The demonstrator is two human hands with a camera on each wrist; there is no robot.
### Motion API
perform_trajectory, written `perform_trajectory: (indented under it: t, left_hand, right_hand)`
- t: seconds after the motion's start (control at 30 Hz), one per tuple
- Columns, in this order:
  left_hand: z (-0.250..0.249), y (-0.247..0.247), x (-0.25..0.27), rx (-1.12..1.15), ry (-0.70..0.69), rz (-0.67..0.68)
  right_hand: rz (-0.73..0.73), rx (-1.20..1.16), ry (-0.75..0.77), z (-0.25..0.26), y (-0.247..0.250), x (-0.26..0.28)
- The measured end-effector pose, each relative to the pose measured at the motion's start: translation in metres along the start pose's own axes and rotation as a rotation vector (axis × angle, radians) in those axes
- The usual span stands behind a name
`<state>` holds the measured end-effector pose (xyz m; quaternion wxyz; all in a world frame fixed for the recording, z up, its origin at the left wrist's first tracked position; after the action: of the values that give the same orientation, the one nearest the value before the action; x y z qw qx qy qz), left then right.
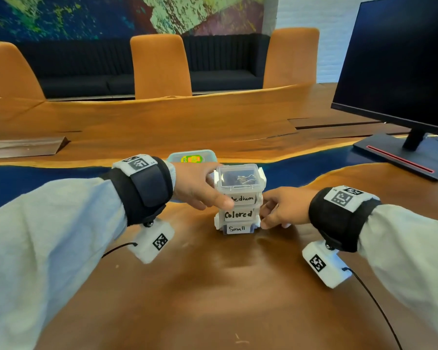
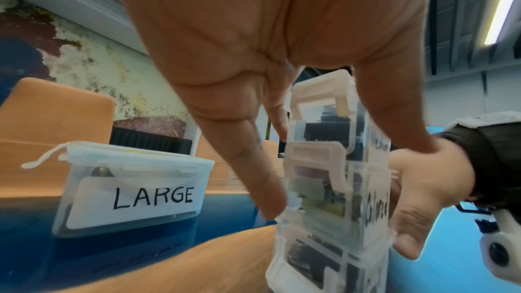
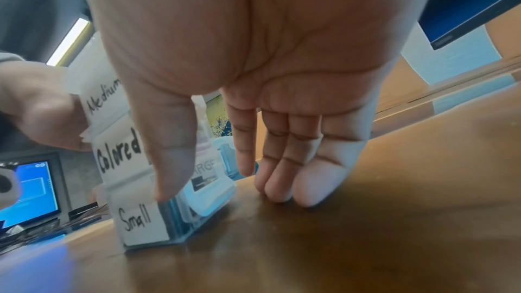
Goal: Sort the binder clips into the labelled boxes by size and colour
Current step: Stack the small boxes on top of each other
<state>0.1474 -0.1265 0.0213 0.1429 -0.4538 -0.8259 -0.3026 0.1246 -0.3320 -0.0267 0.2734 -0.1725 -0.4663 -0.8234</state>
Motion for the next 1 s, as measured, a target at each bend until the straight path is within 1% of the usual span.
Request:
perform_trajectory:
  t: [0.1, 0.17, 0.27, 0.37, 0.53, 0.67, 0.83, 1.0]
  left_hand:
    - [0.012, -0.006, 0.003, 0.194, 0.148, -0.123]
    - [0.021, -0.017, 0.001, 0.283, 0.215, -0.101]
    - [0.023, -0.024, -0.004, 0.348, 0.239, -0.100]
    - [0.020, -0.024, -0.005, 0.344, 0.245, -0.130]
    - [0.023, -0.018, -0.007, 0.360, 0.263, -0.147]
    - [0.020, -0.013, -0.008, 0.421, 0.242, -0.177]
    - [0.011, 0.000, -0.009, 0.369, 0.233, -0.282]
    - [-0.001, 0.003, -0.009, 0.349, 0.219, -0.309]
  right_hand:
    - [0.080, -0.071, -0.012, -0.001, -0.002, -0.001]
    - [0.129, -0.164, -0.016, -0.003, -0.004, -0.001]
    - [0.194, -0.351, -0.007, -0.002, -0.005, 0.003]
    - [0.211, -0.379, -0.027, -0.002, -0.005, 0.004]
    - [0.128, -0.405, -0.069, -0.001, -0.006, 0.001]
    - [0.028, -0.312, -0.116, 0.003, 0.001, 0.001]
    - [-0.091, -0.253, -0.145, 0.009, 0.011, 0.006]
    - [-0.164, -0.180, -0.149, 0.015, 0.011, 0.004]
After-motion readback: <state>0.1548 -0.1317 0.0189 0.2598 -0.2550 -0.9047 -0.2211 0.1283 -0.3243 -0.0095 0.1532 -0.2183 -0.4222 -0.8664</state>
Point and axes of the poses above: each hand's wrist, its own x-axis away from the middle knuckle, its own y-axis out of the back of the hand, z = x × y, the point moved 5 cm from there along -x, towards the middle knuckle, and after that the axes turned 10 degrees about z, right-handed, at the moved point
